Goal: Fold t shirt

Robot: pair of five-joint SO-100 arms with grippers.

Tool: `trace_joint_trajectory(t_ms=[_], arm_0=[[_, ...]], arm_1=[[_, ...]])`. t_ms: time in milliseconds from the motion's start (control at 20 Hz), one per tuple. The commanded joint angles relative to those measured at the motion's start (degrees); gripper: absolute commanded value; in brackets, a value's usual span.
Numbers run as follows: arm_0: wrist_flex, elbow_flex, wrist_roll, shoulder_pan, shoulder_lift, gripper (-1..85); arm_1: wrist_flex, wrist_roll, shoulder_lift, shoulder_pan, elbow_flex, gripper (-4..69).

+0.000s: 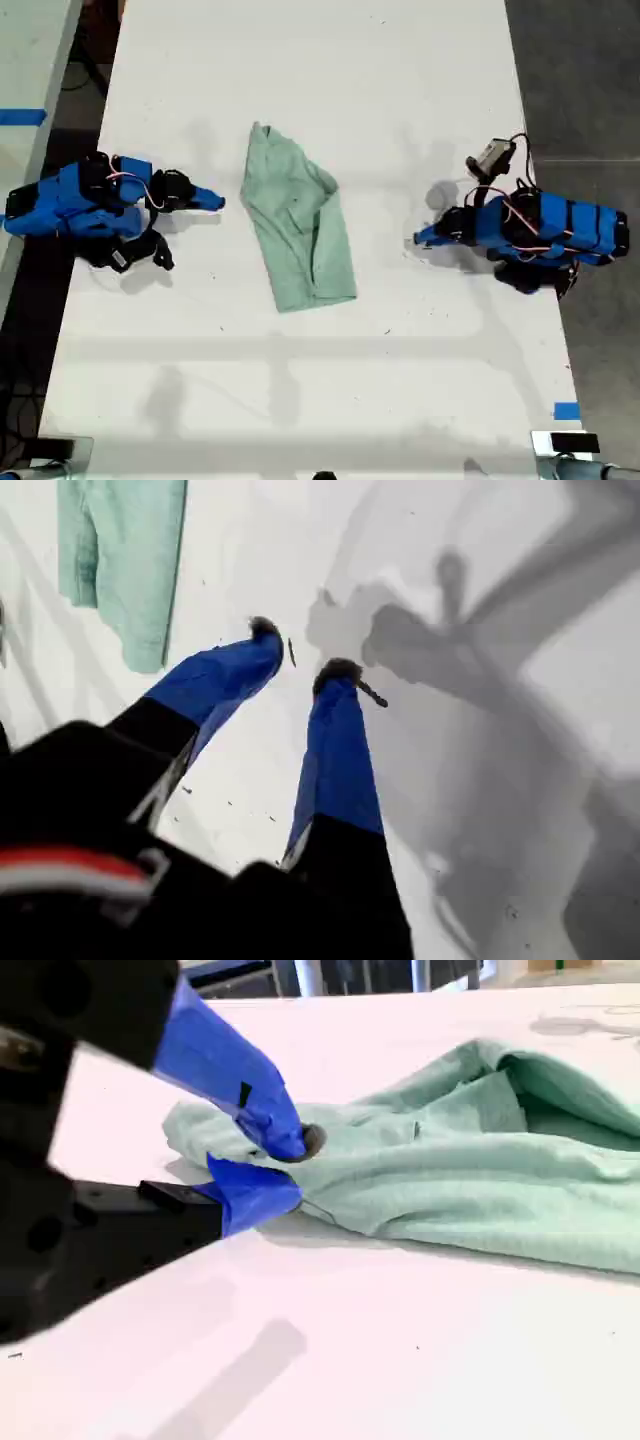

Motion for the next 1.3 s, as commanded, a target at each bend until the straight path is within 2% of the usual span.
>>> trace_joint_trajectory(t_ms=[0,200,550,900,1000,1150,1200,1250], arm_0=[[-5.36,3.43,-10.55,8.35,0.62,-0.1],[-5.45,3.52,-10.28,8.17,0.62,-0.1],[-5.45,3.52,-10.02,8.09,0.53,-0.1],[-7.91,3.6,-7.29,10.55,0.35,-0.1],[-10.2,3.25,-6.33,11.69,-0.62,-0.1],[-19.51,-7.38,-7.56,13.18,-23.55,-0.1],[-20.13,-16.61,-9.67,15.12,-39.37,-0.1],[-19.42,-27.69,-11.78,18.28,-55.72,4.0]], arm_1=[[-1.23,1.05,0.88,6.42,2.11,0.0],[0.88,5.98,0.88,5.8,1.93,-0.9],[-0.44,7.73,0.88,5.19,1.93,-1.1],[-1.14,5.36,0.88,4.66,2.9,-0.2],[-5.89,3.52,0.79,4.31,1.76,-0.7],[-7.47,5.98,-6.33,-0.79,-5.45,0.2],[-10.9,6.42,-11.6,-2.55,-8.26,1.7],[-14.85,6.5,-18.54,-4.22,-11.95,3.3]])
